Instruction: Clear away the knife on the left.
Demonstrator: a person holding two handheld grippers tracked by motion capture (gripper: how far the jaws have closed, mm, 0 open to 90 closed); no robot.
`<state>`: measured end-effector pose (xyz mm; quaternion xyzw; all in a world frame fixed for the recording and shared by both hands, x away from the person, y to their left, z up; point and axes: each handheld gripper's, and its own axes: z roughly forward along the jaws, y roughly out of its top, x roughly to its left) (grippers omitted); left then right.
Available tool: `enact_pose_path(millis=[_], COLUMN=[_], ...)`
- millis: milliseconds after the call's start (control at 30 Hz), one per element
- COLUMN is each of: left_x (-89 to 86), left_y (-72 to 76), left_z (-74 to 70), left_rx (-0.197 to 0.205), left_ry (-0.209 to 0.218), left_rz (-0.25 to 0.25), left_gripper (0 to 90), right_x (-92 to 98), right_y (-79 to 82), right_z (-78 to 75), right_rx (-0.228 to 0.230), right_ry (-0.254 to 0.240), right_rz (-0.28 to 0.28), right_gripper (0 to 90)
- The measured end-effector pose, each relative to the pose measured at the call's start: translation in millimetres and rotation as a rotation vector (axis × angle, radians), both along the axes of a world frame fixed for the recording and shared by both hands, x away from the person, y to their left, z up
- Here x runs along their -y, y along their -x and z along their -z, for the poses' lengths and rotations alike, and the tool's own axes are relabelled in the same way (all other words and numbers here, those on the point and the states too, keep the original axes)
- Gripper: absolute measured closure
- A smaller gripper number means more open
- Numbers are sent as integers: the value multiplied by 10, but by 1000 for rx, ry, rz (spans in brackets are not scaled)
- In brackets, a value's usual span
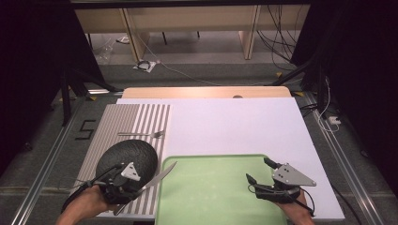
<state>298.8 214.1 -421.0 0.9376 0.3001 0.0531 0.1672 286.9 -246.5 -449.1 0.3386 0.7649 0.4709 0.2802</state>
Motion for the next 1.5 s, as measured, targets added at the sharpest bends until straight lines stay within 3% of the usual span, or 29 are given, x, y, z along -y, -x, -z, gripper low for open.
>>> enact_pose_path(millis=[300, 500, 1067, 1167, 1500], left_x=[293, 488, 959, 1005, 1185], left_y=[-97, -114, -106, -91, -10], left_z=[24, -13, 9, 4, 60], left_rx=[-11, 8, -58, -45, -76], left_ry=[51, 84, 91, 92, 90], left_rz=[24, 46, 127, 142, 181], left_gripper=[793, 793, 793, 793, 793], right_x=[1, 3, 26, 26, 24], right_y=[0, 3, 4, 2, 7], right_z=[-1, -3, -10, -10, -12], right_rx=[2, 5, 6, 8, 7], right_ry=[-3, -3, -12, -11, -12], right_rz=[-2, -3, 14, 15, 13], right_gripper=[209, 209, 210, 211, 211])
